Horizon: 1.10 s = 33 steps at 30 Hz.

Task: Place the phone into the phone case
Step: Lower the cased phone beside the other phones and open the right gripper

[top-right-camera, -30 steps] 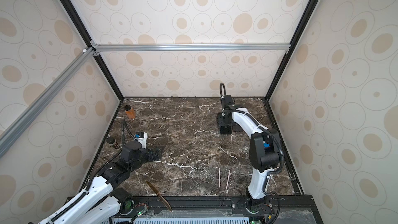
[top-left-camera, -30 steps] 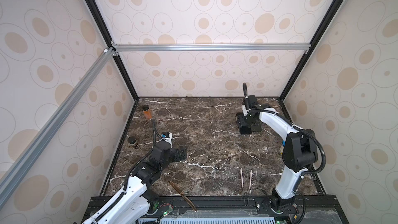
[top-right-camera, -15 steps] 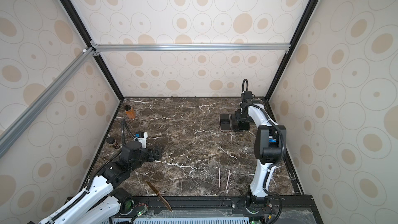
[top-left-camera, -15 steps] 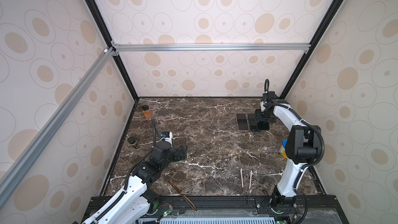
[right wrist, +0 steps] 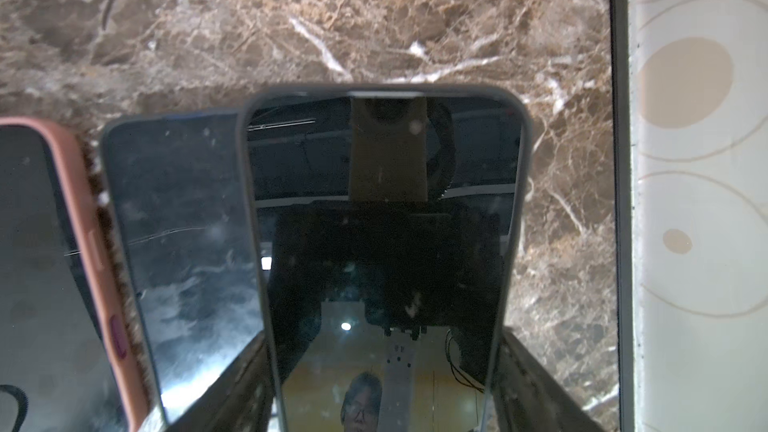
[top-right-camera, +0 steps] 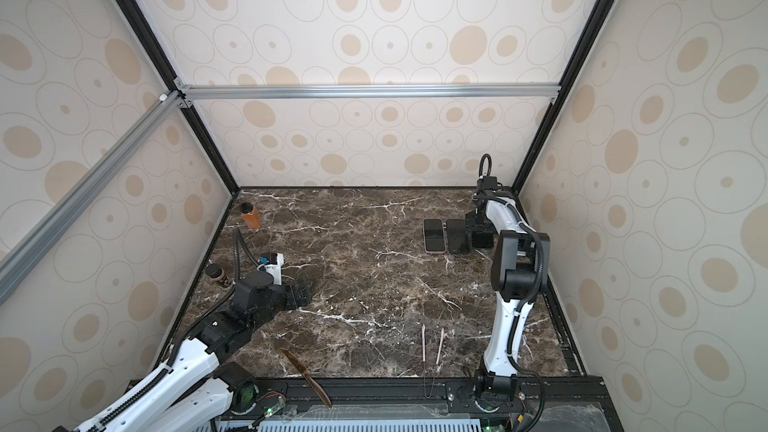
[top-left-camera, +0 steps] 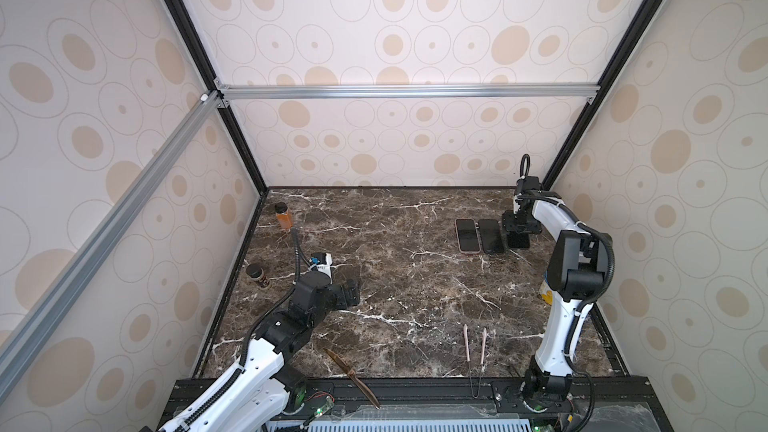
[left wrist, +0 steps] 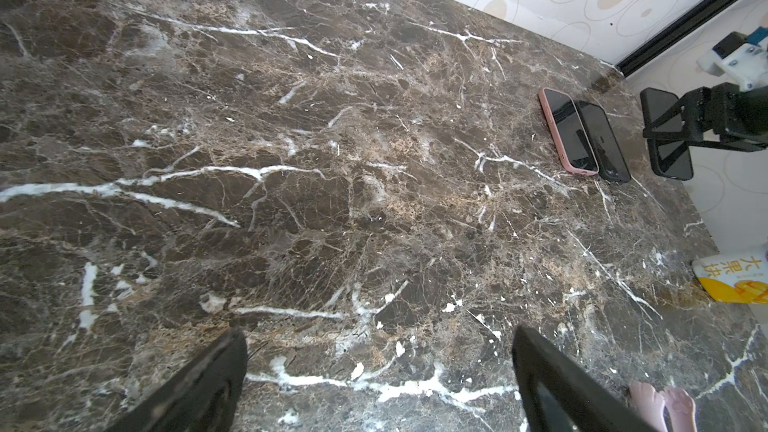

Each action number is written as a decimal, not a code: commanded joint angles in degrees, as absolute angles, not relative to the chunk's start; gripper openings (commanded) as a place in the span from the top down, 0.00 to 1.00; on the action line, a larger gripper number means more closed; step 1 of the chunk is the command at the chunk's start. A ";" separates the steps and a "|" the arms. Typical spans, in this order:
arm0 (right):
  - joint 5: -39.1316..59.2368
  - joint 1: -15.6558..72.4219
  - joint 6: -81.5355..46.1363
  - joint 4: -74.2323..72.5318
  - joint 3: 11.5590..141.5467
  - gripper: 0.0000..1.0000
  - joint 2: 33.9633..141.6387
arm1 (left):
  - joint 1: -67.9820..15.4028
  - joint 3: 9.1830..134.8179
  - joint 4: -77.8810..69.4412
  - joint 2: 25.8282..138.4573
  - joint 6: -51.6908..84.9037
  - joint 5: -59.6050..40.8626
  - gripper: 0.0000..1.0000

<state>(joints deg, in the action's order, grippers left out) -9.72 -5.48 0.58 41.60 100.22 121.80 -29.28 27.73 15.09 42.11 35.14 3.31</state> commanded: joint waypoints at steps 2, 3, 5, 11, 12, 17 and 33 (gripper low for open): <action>-12.87 -6.11 2.61 41.18 104.16 0.77 124.36 | -28.83 28.19 14.52 42.19 34.29 4.86 0.00; -13.24 -6.15 2.94 41.18 104.70 0.77 124.99 | -28.83 28.21 14.55 42.20 34.28 4.90 0.00; -13.45 -6.24 3.27 41.22 105.37 0.77 126.00 | -28.82 28.45 14.68 42.32 34.28 5.08 0.00; -11.40 -6.53 3.48 42.50 106.42 0.75 127.82 | -28.85 29.09 14.68 42.88 34.17 5.71 0.00; -11.03 -6.60 3.50 42.69 106.57 0.74 128.03 | -28.75 29.17 14.69 42.98 34.12 5.71 0.00; -10.36 -6.77 3.34 43.64 107.23 0.73 129.61 | -28.74 29.41 14.57 43.52 34.26 5.63 0.00; -8.41 -6.89 2.14 45.31 109.17 0.61 132.09 | -28.74 29.16 14.39 43.26 34.42 5.89 0.00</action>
<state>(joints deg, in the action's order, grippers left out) -9.02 -6.50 2.46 43.92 107.00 130.85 -29.12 27.73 15.05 43.44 34.92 4.67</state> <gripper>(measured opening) 0.750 0.999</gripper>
